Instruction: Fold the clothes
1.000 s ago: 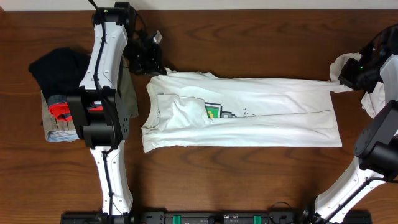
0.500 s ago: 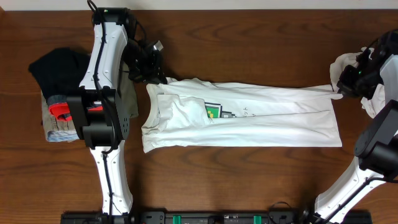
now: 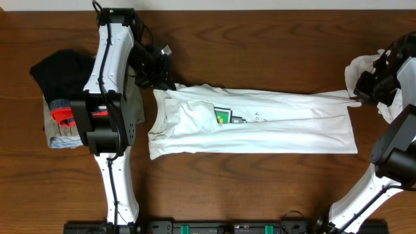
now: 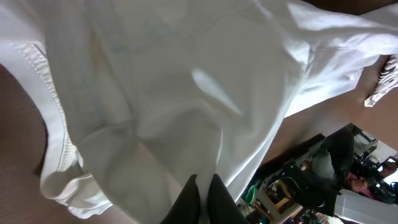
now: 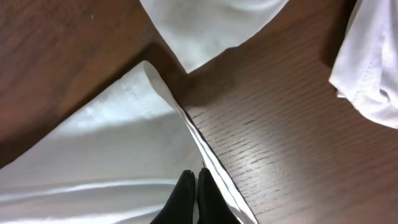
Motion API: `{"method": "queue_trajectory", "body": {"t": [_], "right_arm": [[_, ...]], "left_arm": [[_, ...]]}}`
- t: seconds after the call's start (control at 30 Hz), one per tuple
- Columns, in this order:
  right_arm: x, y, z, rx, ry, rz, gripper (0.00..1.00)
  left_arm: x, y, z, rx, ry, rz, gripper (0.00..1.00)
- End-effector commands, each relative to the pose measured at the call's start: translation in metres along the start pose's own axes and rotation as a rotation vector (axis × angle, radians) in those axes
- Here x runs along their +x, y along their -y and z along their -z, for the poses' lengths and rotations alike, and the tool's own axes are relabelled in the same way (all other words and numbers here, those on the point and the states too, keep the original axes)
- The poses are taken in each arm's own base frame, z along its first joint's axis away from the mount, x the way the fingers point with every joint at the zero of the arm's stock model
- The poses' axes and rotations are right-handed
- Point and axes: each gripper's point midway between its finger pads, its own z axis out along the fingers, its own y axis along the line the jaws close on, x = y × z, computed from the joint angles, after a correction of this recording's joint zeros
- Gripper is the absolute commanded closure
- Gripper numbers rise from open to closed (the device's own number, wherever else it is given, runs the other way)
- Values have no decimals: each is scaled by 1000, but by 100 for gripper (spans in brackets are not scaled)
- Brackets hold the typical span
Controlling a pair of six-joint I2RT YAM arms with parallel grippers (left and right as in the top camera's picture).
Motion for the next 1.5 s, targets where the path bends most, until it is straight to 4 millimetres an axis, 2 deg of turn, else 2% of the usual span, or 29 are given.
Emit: {"method": "queue_trajectory", "body": {"t": [0.0, 0.17, 0.53, 0.73, 1.0, 1.47], "right_arm": [[0, 7, 7, 24, 13, 14, 99], [3, 7, 7, 25, -1, 38, 99], [4, 7, 7, 25, -2, 59, 99], [6, 7, 5, 26, -14, 59, 99], [8, 6, 1, 27, -27, 68, 99], [9, 6, 1, 27, -31, 75, 99]], "left_arm": [[18, 1, 0, 4, -69, 38, 94], [21, -1, -5, 4, -91, 50, 94], [42, -8, -31, -4, -204, 98, 94], [54, -26, -40, -70, -262, 136, 94], [75, -36, -56, -69, -357, 194, 94], [78, -37, -58, -66, -372, 213, 94]]}}
